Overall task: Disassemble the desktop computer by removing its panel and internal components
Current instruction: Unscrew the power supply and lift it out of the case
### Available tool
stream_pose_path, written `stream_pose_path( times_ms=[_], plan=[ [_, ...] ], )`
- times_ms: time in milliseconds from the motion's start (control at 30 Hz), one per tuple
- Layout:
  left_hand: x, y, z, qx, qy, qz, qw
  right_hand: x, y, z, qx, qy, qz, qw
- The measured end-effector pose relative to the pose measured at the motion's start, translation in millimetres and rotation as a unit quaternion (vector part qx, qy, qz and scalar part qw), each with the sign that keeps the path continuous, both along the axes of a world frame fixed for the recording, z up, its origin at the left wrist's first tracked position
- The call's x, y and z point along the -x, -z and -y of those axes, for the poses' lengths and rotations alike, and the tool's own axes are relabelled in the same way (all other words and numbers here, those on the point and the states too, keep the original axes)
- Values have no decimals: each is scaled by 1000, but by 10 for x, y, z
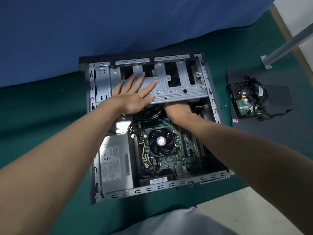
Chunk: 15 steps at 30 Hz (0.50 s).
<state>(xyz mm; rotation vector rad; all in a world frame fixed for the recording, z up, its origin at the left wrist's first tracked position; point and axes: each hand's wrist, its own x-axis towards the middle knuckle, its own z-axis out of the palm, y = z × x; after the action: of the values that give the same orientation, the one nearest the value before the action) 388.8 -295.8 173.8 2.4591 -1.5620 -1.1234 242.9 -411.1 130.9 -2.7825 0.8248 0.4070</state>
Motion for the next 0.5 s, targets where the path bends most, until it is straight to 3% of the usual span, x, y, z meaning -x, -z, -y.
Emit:
stream_pose_path(
  times_ms=[267, 500],
  plan=[
    [5, -10, 30, -3, -16, -16, 1000, 26, -1, 34, 56, -115, -41, 991],
    [31, -24, 20, 6, -26, -16, 1000, -37, 36, 36, 74, -72, -35, 994]
  ],
)
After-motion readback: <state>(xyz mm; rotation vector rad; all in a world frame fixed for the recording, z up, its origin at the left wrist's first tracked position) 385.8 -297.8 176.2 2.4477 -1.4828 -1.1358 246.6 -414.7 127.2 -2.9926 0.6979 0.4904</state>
